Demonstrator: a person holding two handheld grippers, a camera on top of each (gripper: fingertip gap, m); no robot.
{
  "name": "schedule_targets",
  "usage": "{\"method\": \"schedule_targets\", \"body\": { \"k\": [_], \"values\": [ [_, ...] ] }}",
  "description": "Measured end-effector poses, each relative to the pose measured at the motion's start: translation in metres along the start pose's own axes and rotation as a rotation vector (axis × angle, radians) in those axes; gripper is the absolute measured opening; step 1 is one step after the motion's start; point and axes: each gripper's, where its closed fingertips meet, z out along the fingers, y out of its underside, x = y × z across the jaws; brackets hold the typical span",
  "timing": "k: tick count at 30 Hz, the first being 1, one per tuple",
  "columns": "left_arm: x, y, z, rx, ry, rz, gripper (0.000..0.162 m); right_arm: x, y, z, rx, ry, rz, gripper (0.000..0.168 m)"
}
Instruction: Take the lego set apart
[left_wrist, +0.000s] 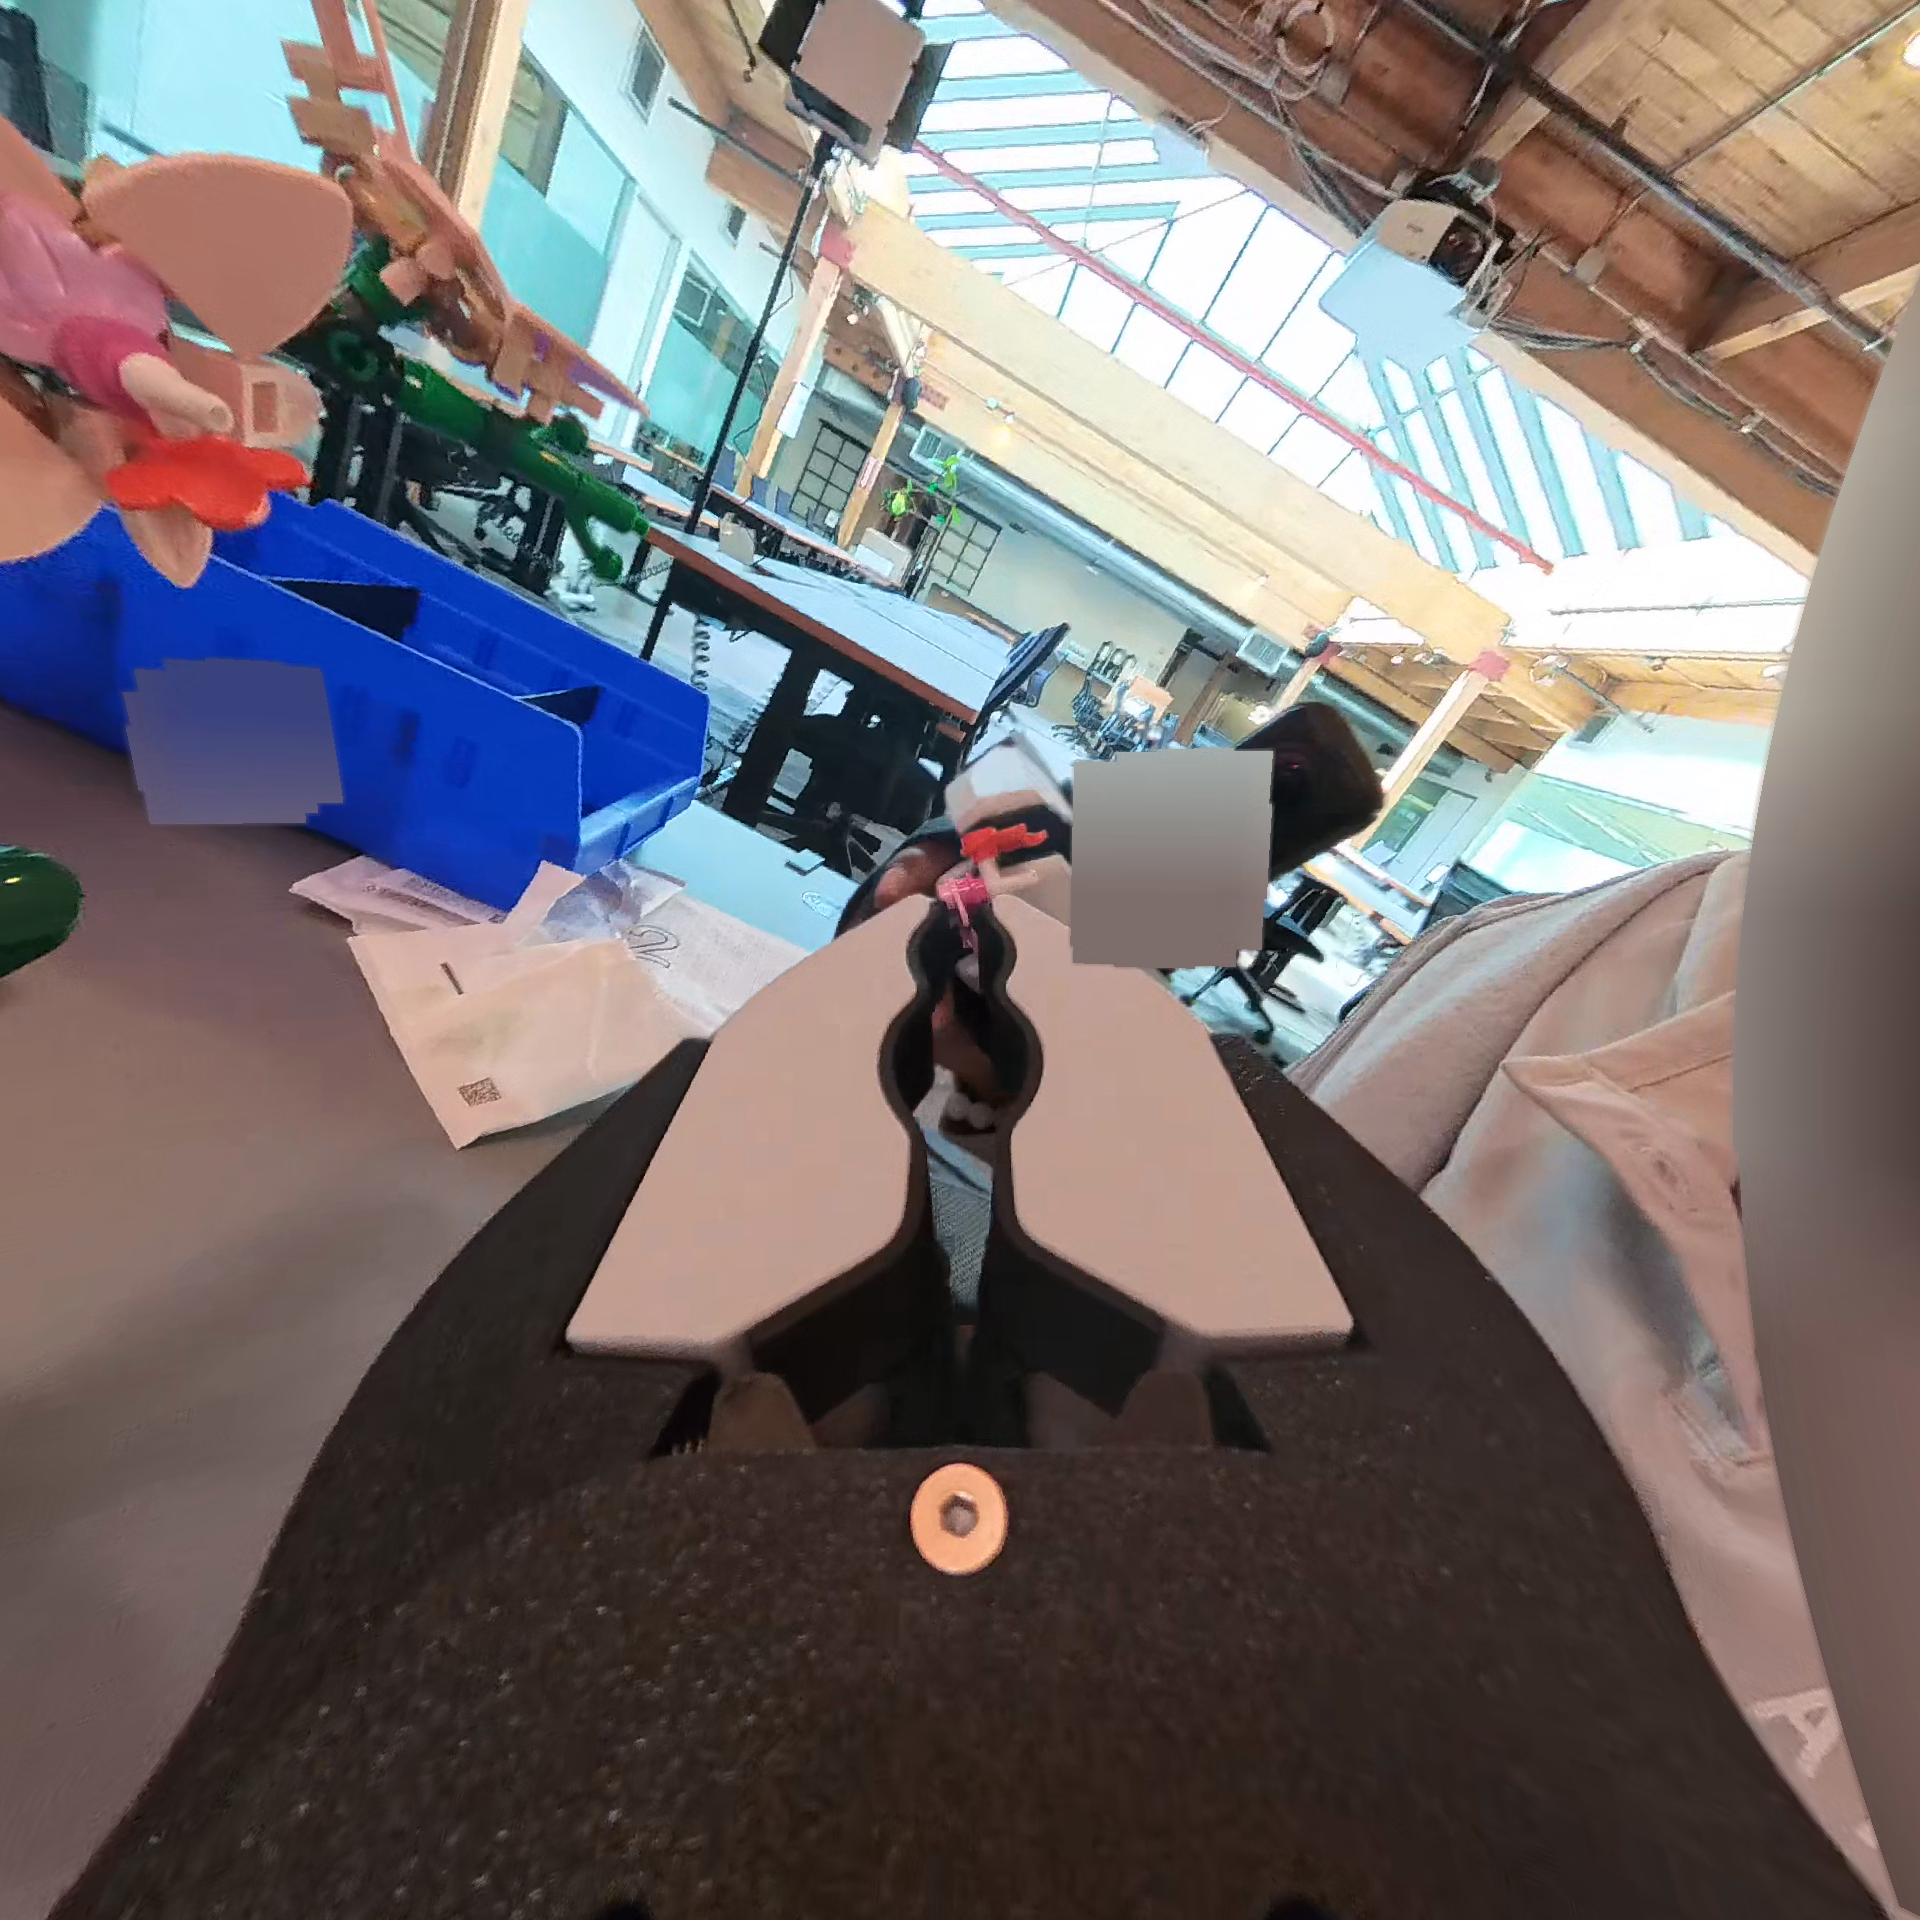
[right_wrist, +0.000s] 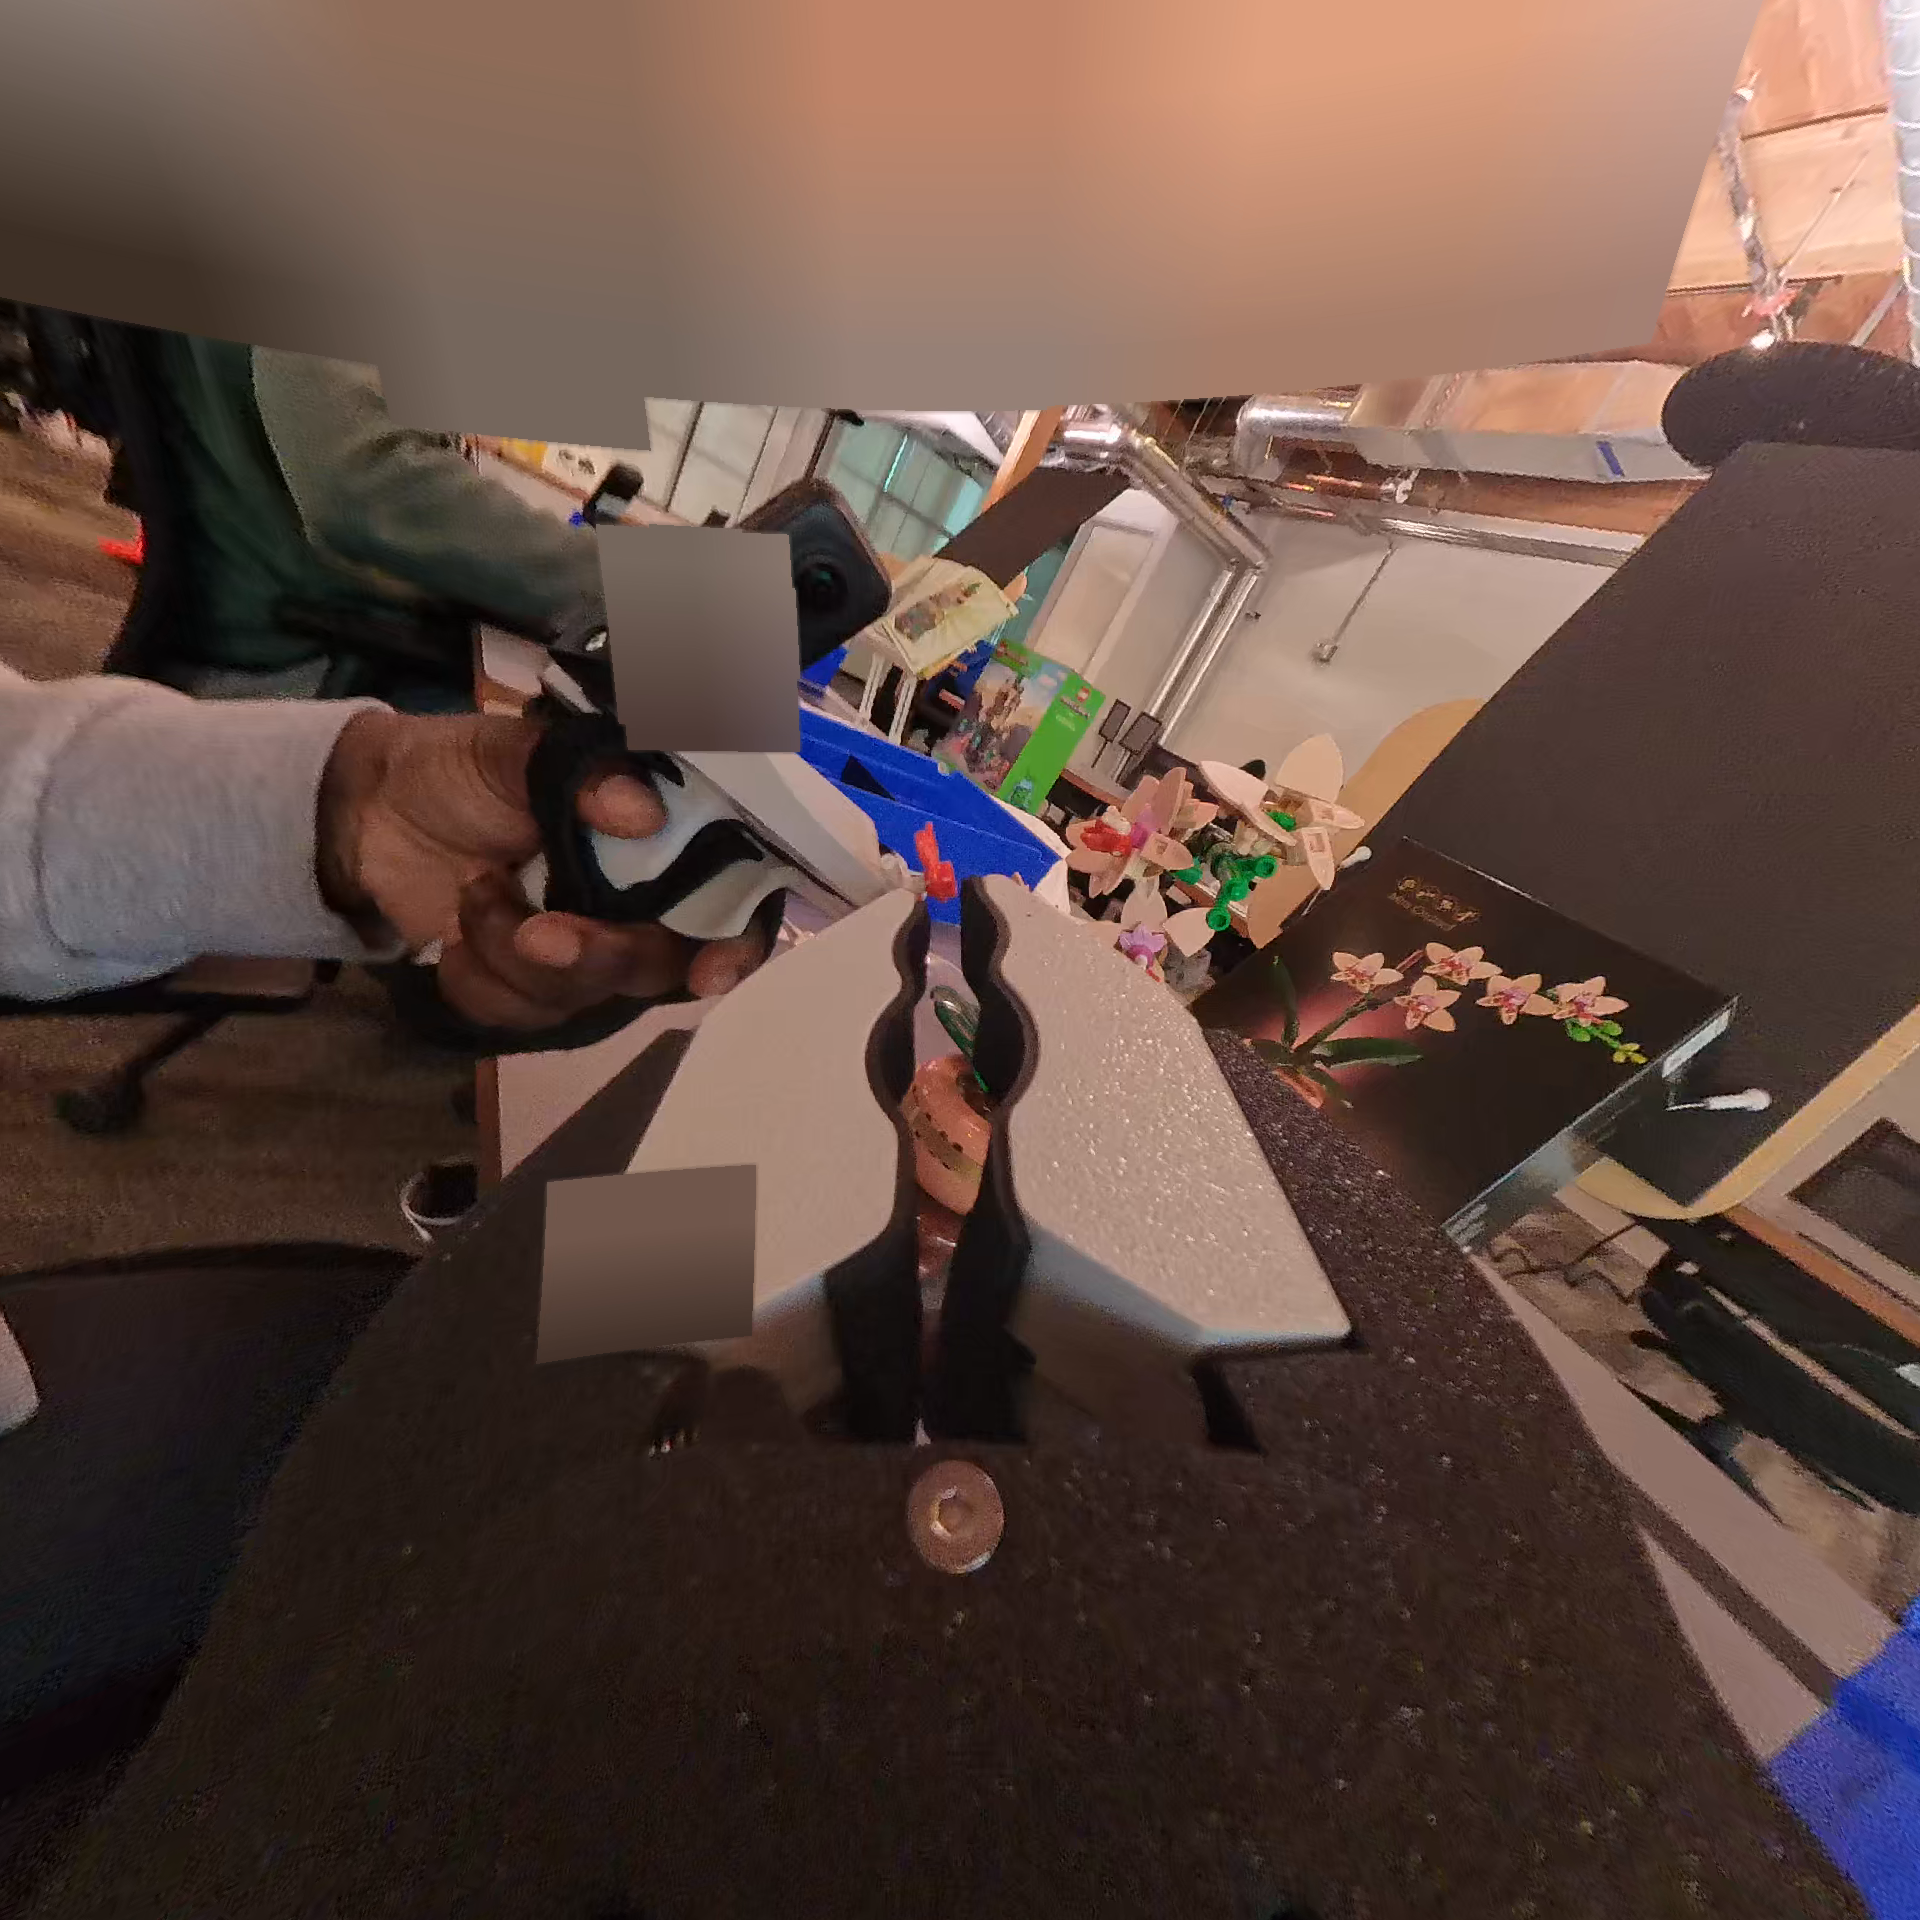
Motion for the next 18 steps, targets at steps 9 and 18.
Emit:
{"method": "schedule_targets", "body": {
  "k": [9, 18],
  "values": [
    [-0.023, 0.018, -0.002, -0.16, -0.19, 0.144, 0.004, -0.003, 0.024, -0.001, -0.208, -0.001, -0.297, 0.0],
    [-0.06, 0.02, 0.004, -0.123, -0.535, 0.47, 0.002, 0.016, 0.065, -0.002, -0.237, 0.307, 0.257, 0.0]
  ]
}}
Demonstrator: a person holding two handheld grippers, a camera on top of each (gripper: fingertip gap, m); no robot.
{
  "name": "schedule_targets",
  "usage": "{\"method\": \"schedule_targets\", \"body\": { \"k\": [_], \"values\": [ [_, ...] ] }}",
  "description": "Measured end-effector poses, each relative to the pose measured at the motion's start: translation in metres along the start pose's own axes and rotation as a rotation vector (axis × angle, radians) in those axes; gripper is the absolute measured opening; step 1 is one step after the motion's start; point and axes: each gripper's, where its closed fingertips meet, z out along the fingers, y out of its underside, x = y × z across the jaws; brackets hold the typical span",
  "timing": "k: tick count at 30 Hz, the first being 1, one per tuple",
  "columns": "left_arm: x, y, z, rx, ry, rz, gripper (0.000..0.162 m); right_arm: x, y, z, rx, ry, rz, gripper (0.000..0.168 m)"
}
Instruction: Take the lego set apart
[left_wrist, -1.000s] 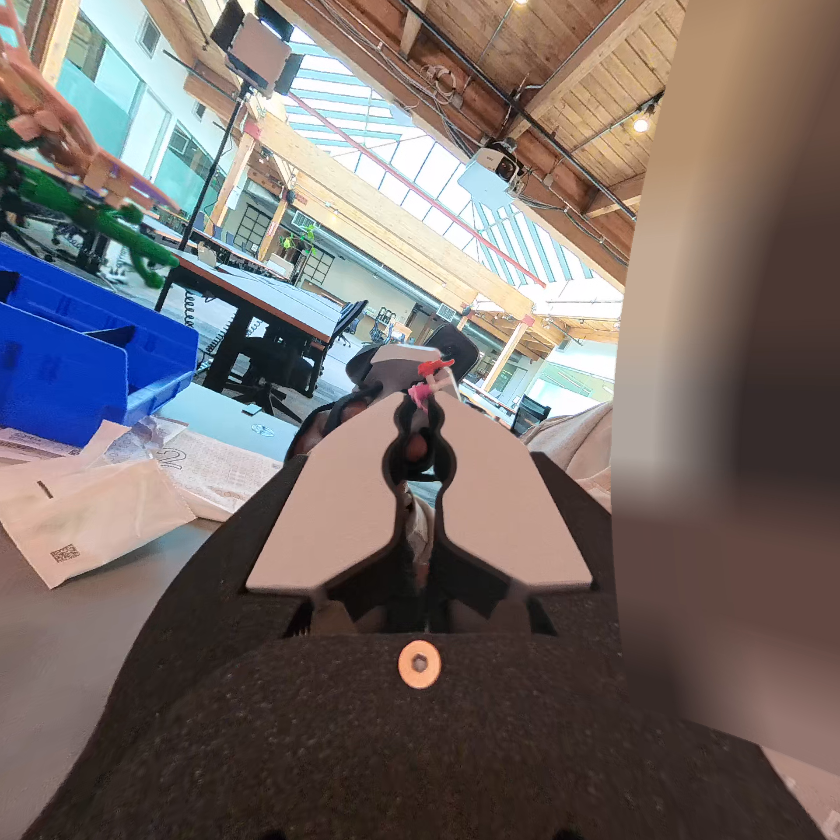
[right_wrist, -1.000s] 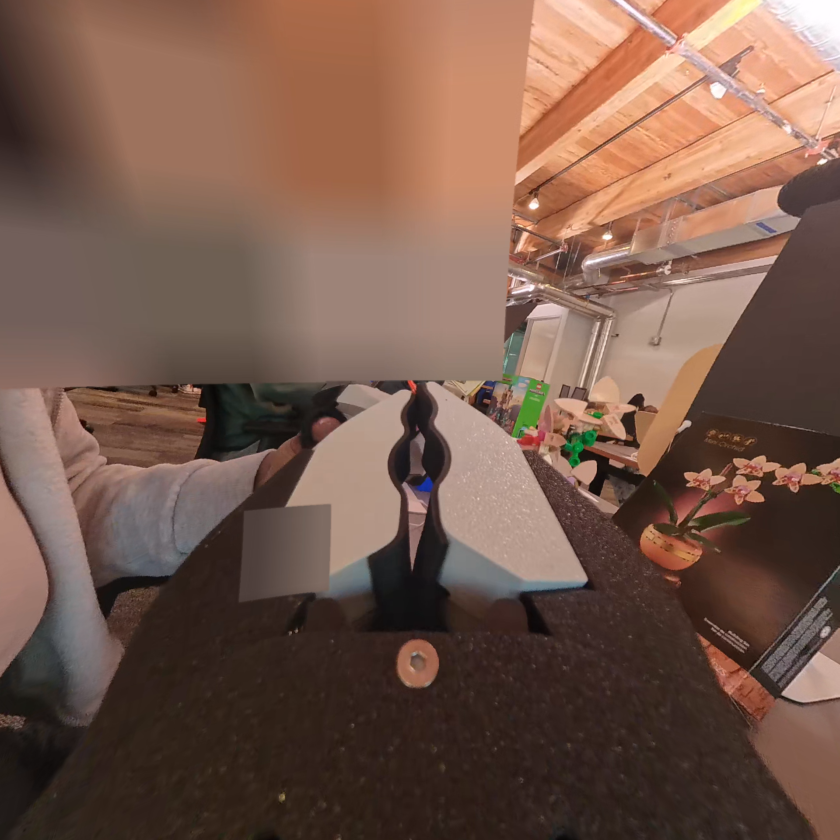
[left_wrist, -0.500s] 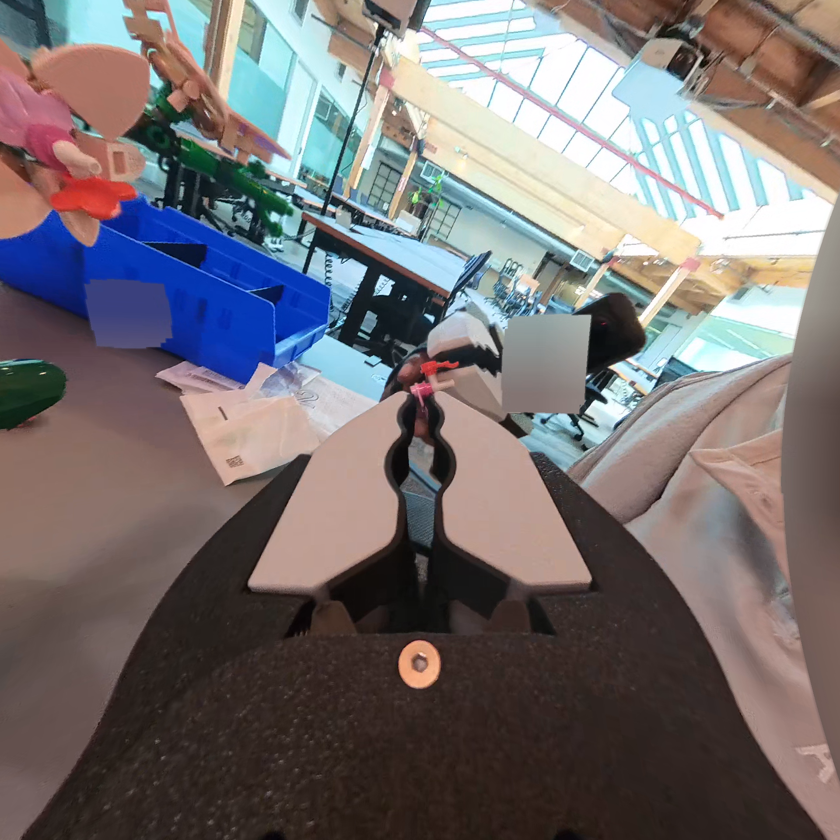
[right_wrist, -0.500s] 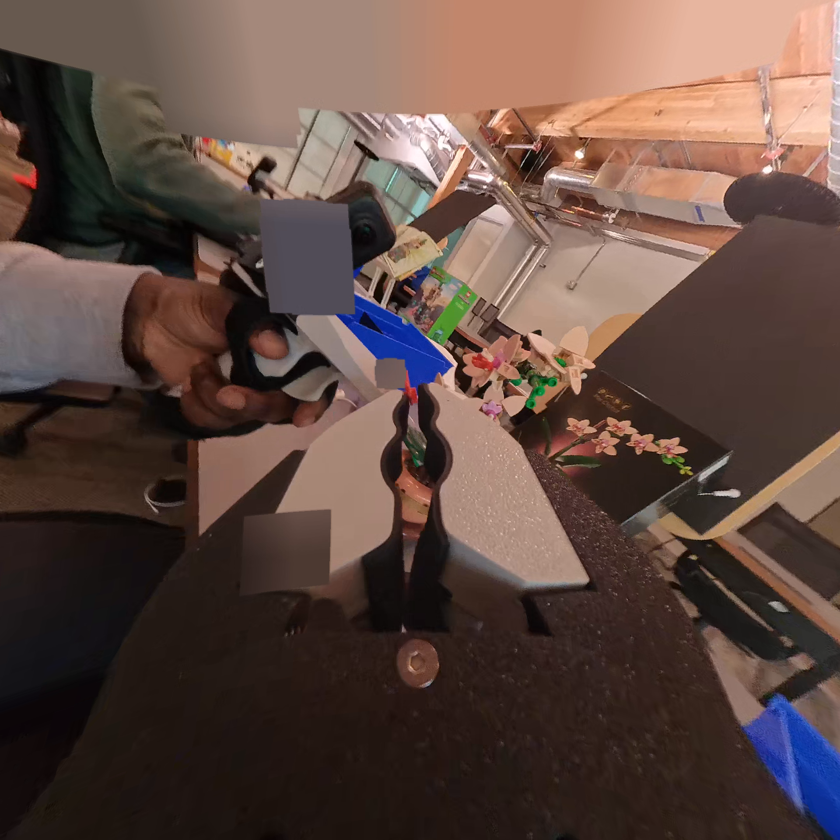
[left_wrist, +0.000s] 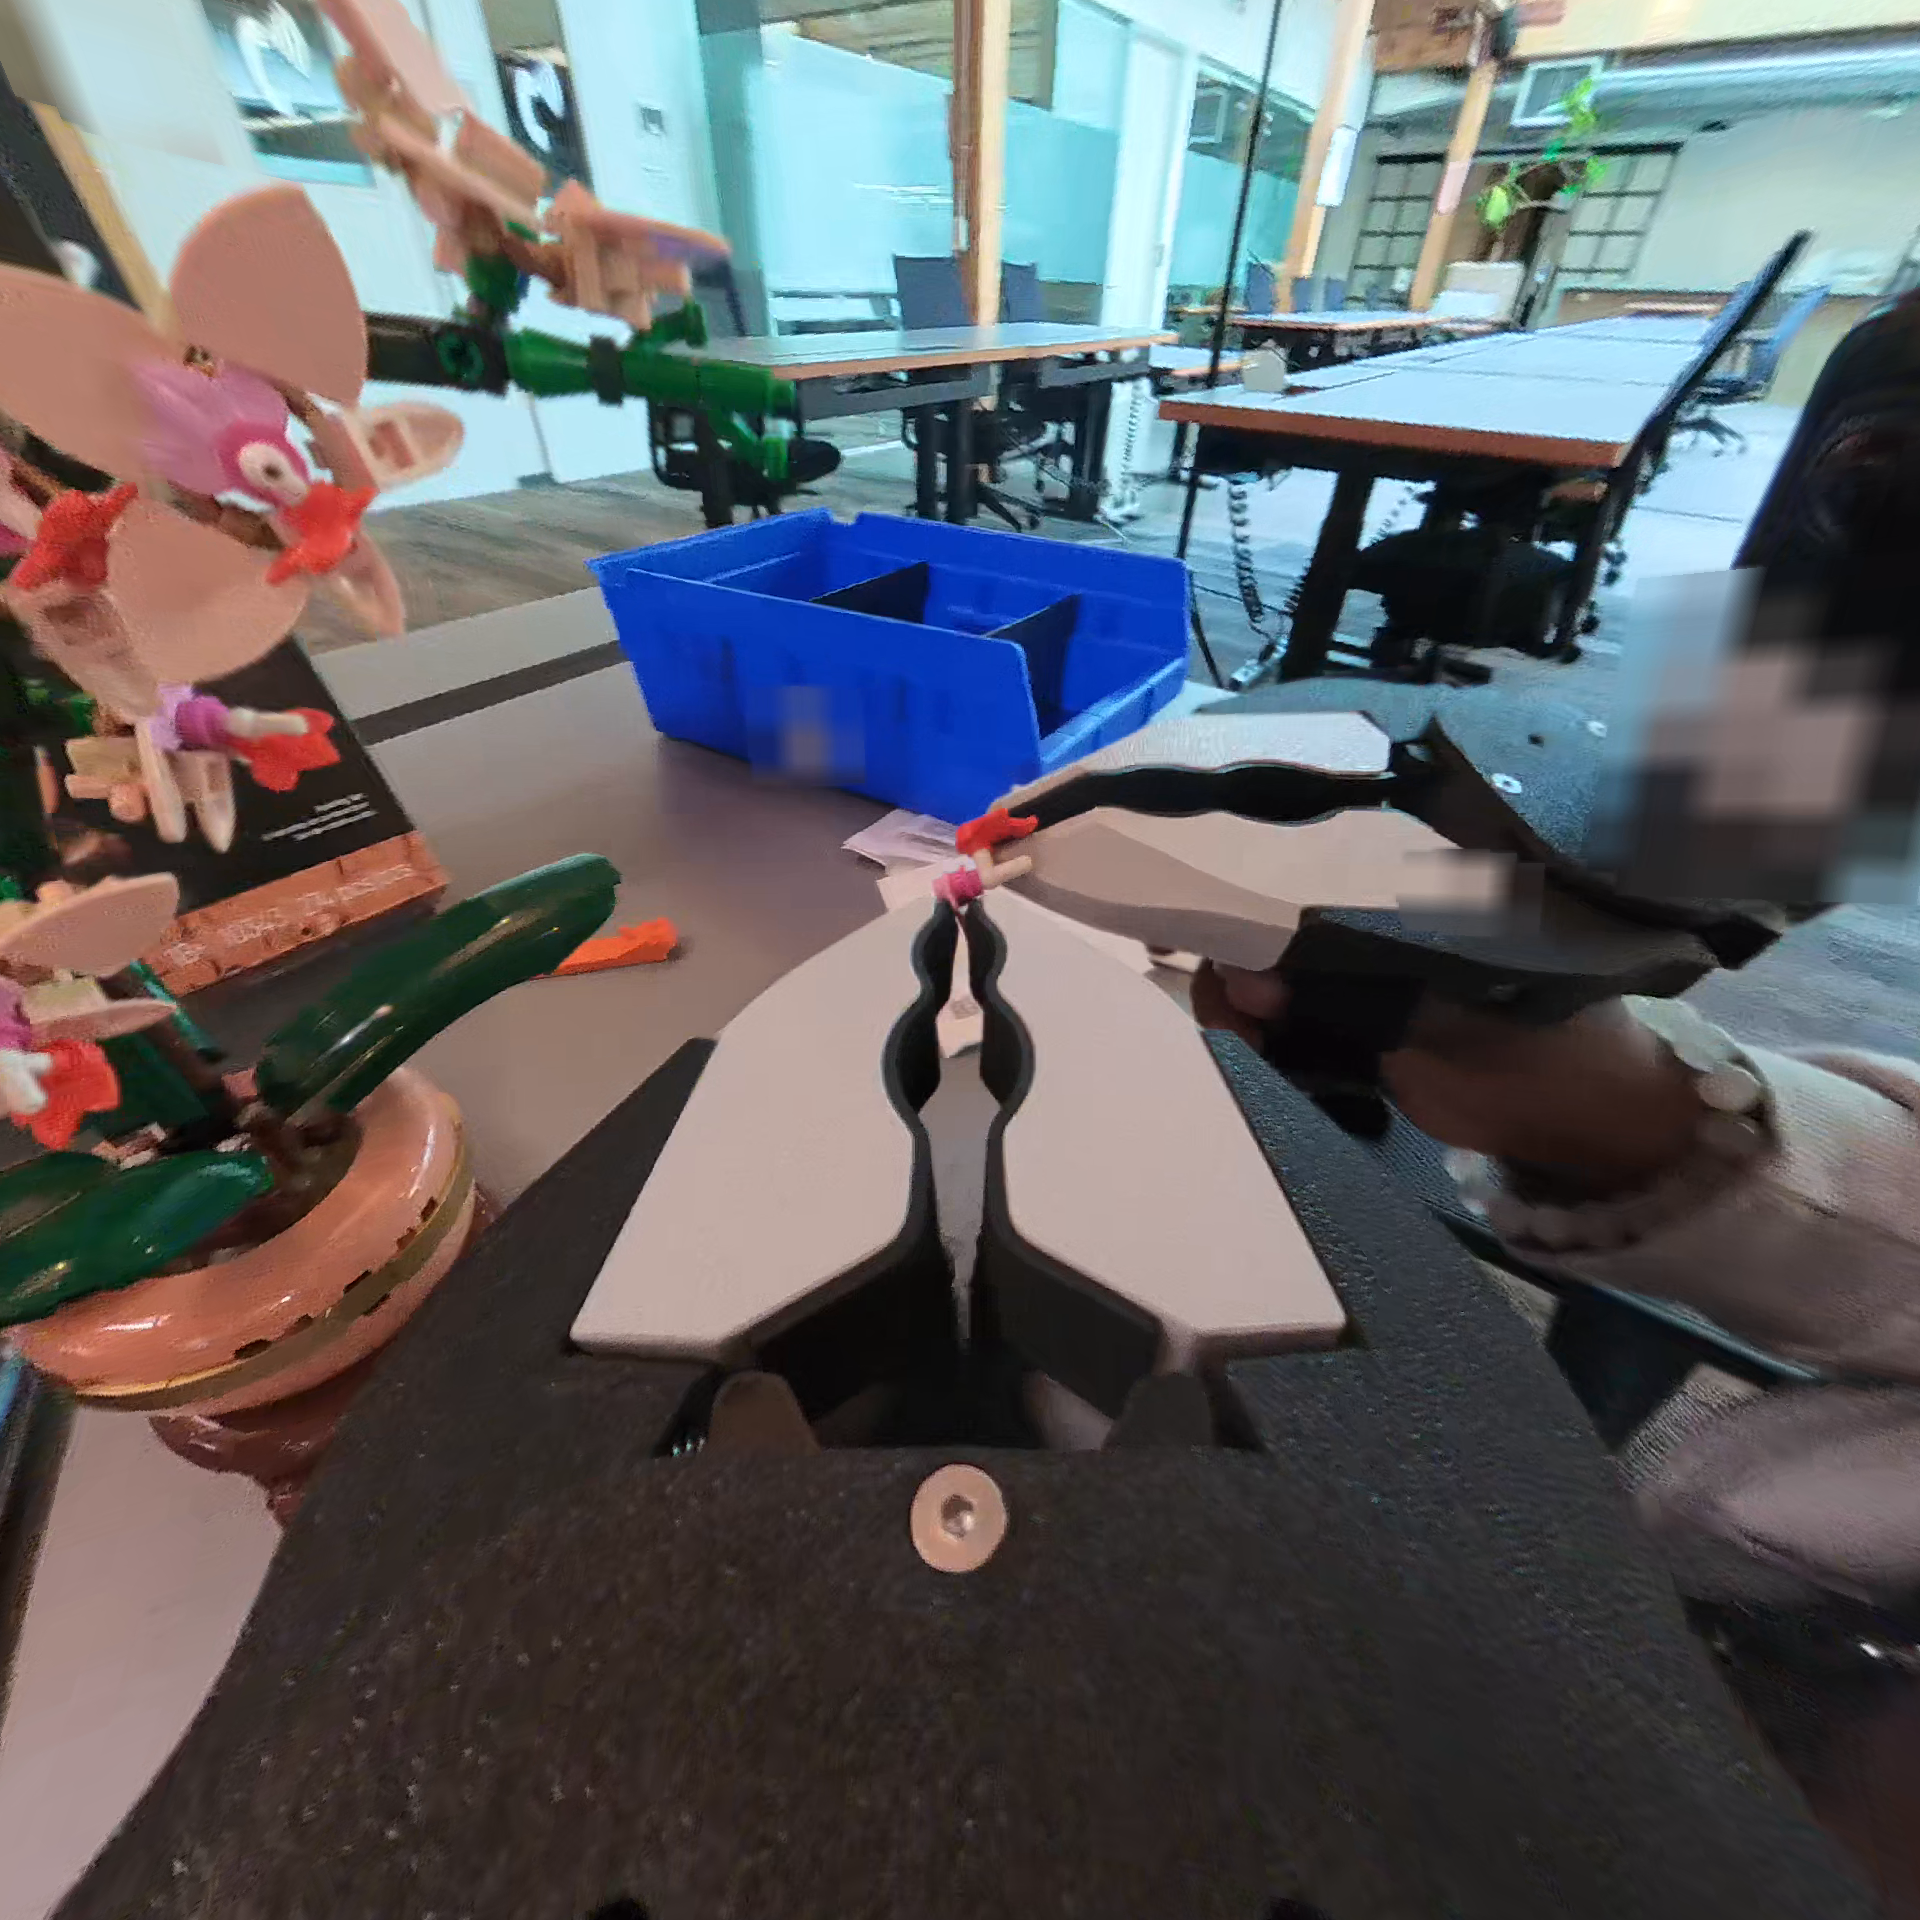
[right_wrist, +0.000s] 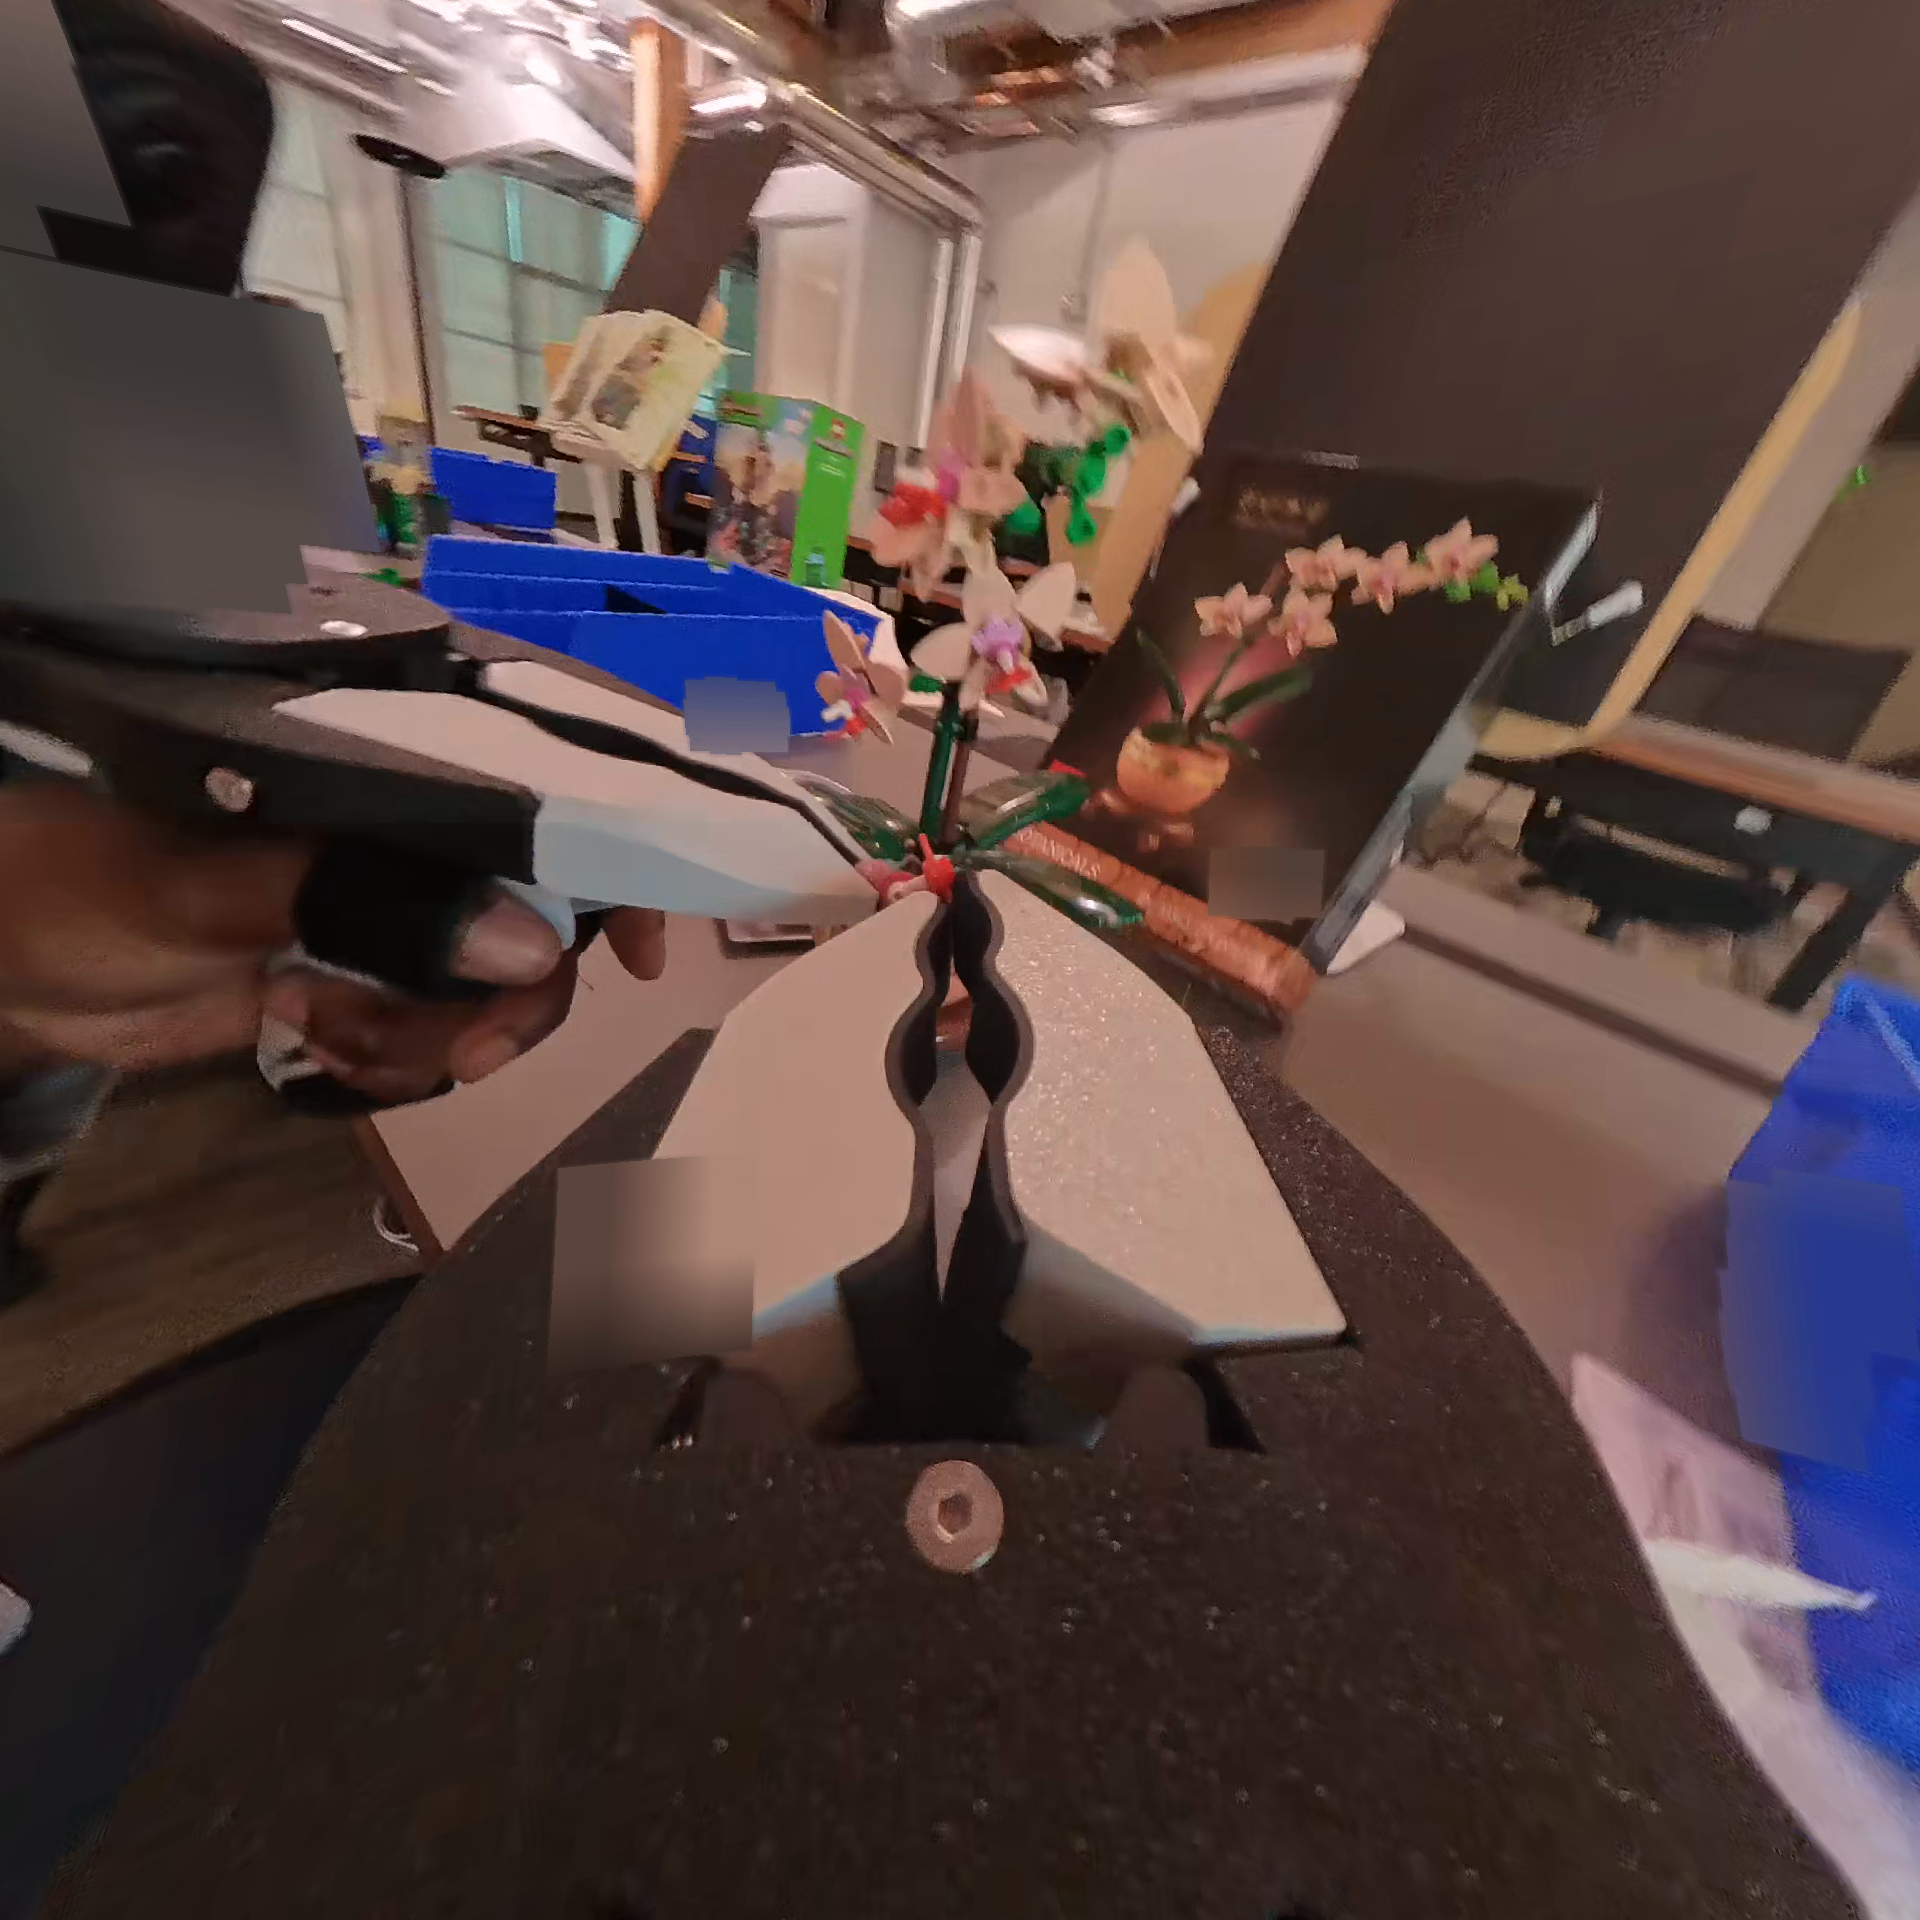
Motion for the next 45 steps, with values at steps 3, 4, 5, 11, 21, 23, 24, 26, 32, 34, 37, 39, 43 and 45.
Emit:
{"method": "schedule_targets", "body": {
  "k": [3, 4, 5, 11, 21, 23, 24, 26, 32, 34, 37, 39, 43, 45],
  "values": [
    [-0.006, 0.009, 0.005, -0.013, -0.033, 0.004, 0.002, 0.004, 0.014, 0.004, -0.033, 0.038, 0.11, 0.0],
    [-0.007, 0.012, 0.007, -0.018, -0.04, 0.021, 0.001, 0.005, 0.018, 0.005, -0.041, 0.043, 0.143, 0.0],
    [-0.009, 0.014, 0.008, -0.021, -0.045, 0.027, 0.001, 0.005, 0.021, 0.006, -0.046, 0.047, 0.169, 0.0],
    [-0.018, 0.016, 0.007, -0.007, -0.1, 0.08, 0.0, 0.002, 0.026, 0.006, -0.053, 0.113, -0.108, 0.0],
    [-0.047, 0.029, -0.002, -0.001, -0.137, -0.032, 0.0, 0.0, 0.036, 0.005, -0.058, 0.046, -0.104, 0.0],
    [-0.044, 0.033, 0.0, -0.017, -0.134, -0.014, 0.0, -0.001, 0.033, 0.008, -0.052, 0.021, -0.105, 0.0],
    [-0.043, 0.034, 0.0, -0.02, -0.14, 0.003, 0.0, -0.001, 0.031, 0.009, -0.044, 0.011, -0.086, 0.0],
    [-0.041, 0.033, 0.001, -0.027, -0.16, 0.055, 0.0, -0.003, 0.03, 0.011, -0.056, -0.024, -0.019, 0.005],
    [-0.026, 0.026, 0.003, -0.035, -0.27, 0.346, 0.0, -0.005, 0.035, 0.019, -0.131, -0.05, 0.093, 0.015],
    [-0.024, 0.024, 0.002, -0.04, -0.313, 0.445, 0.0, -0.005, 0.035, 0.018, -0.132, -0.047, 0.107, 0.011],
    [-0.022, 0.026, 0.002, -0.049, -0.317, 0.484, 0.0, -0.005, 0.036, 0.017, -0.149, -0.051, 0.126, 0.01],
    [-0.022, 0.027, 0.002, -0.058, -0.304, 0.466, 0.0, -0.006, 0.038, 0.016, -0.159, -0.062, 0.122, 0.011],
    [-0.02, 0.028, 0.002, -0.077, -0.311, 0.506, 0.0, -0.007, 0.039, 0.014, -0.174, -0.076, 0.107, 0.011],
    [-0.021, 0.028, 0.002, -0.086, -0.324, 0.53, 0.0, -0.007, 0.039, 0.014, -0.184, -0.084, 0.119, 0.011]
  ]
}}
